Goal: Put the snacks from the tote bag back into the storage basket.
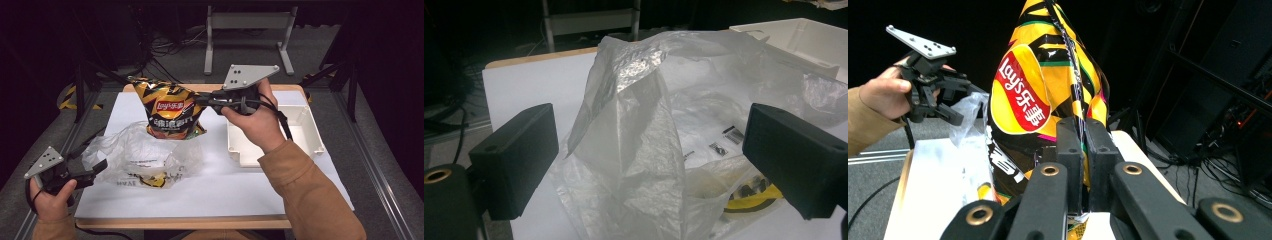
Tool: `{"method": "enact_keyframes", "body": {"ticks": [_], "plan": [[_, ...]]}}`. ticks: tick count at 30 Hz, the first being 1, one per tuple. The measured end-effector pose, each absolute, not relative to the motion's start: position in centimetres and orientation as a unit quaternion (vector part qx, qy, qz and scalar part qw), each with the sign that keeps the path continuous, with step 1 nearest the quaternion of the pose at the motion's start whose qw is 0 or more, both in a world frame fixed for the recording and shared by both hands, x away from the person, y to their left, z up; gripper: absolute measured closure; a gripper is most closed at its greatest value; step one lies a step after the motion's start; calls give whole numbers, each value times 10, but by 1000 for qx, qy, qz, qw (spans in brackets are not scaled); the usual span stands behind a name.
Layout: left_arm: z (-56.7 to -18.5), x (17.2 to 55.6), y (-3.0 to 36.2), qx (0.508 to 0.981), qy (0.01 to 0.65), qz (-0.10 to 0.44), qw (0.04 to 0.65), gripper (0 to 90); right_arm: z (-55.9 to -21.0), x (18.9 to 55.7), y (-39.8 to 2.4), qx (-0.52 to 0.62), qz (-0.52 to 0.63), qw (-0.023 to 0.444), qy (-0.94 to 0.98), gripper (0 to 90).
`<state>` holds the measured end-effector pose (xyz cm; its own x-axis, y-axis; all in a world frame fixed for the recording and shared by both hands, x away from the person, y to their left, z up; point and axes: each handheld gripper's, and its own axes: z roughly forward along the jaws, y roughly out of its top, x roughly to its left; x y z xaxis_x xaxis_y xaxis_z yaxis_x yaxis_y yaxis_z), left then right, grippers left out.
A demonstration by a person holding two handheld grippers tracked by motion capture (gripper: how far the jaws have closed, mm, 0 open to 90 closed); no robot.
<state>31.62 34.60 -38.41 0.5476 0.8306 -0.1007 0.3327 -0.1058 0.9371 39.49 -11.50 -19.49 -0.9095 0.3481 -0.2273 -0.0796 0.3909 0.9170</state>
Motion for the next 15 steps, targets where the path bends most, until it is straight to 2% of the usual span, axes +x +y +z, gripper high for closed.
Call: {"method": "enact_keyframes", "body": {"ticks": [15], "plan": [[-382,312,348,696,420,243,529,60,-187,396,-170,115,522,217,817,873]]}}
